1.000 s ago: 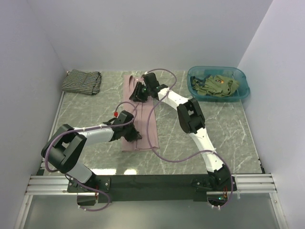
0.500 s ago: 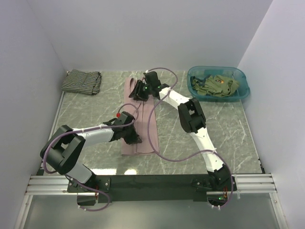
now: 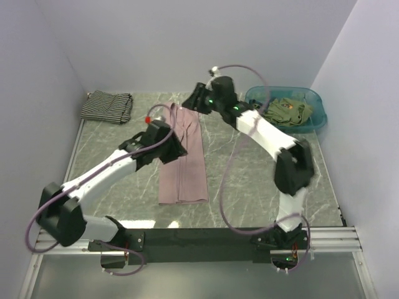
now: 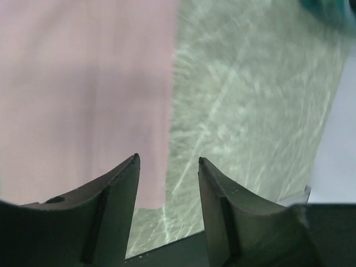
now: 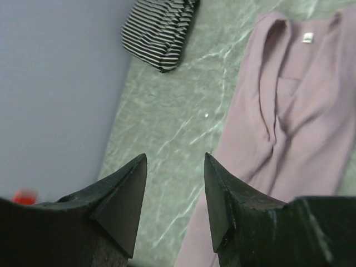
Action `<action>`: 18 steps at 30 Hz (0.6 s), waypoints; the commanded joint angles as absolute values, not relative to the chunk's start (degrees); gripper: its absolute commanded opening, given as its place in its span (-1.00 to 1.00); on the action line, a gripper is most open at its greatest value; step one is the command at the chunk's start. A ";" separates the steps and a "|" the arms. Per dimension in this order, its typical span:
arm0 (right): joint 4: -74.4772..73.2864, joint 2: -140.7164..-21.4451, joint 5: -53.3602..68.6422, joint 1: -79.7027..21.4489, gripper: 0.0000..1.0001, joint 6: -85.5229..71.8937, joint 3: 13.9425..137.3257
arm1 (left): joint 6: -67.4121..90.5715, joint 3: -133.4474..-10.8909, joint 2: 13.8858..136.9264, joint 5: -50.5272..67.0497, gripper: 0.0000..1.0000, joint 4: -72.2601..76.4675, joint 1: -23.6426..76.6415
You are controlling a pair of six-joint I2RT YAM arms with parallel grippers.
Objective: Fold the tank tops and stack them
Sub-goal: Fold the tank top
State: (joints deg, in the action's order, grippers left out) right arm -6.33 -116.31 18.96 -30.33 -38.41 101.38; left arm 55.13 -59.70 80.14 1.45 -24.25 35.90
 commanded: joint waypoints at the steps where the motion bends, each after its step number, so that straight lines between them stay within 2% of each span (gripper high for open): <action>1: -7.64 -101.54 9.24 -29.88 0.06 -36.65 86.17 | 60.28 -56.71 74.36 -9.75 0.06 -38.22 33.49; 7: -11.51 -83.52 2.20 -33.04 0.04 -35.86 58.48 | 60.03 -46.87 69.97 -6.69 0.14 -39.03 32.34; 8: -11.34 -79.93 2.02 -33.74 0.04 -36.12 55.14 | 59.94 -45.28 69.18 -6.16 0.34 -38.15 32.43; 11: -9.94 -74.47 4.04 -35.15 0.04 -37.79 41.53 | 60.64 -39.56 65.84 -4.31 0.40 -37.00 31.99; 18: -1.86 -71.28 6.15 -44.46 0.06 -45.52 30.51 | 62.49 -31.56 61.52 -0.53 0.39 -32.62 31.82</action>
State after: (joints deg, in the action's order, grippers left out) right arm -9.58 -73.63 6.02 -41.54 -41.47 30.98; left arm 61.19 -32.84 62.96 -2.66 -36.21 32.05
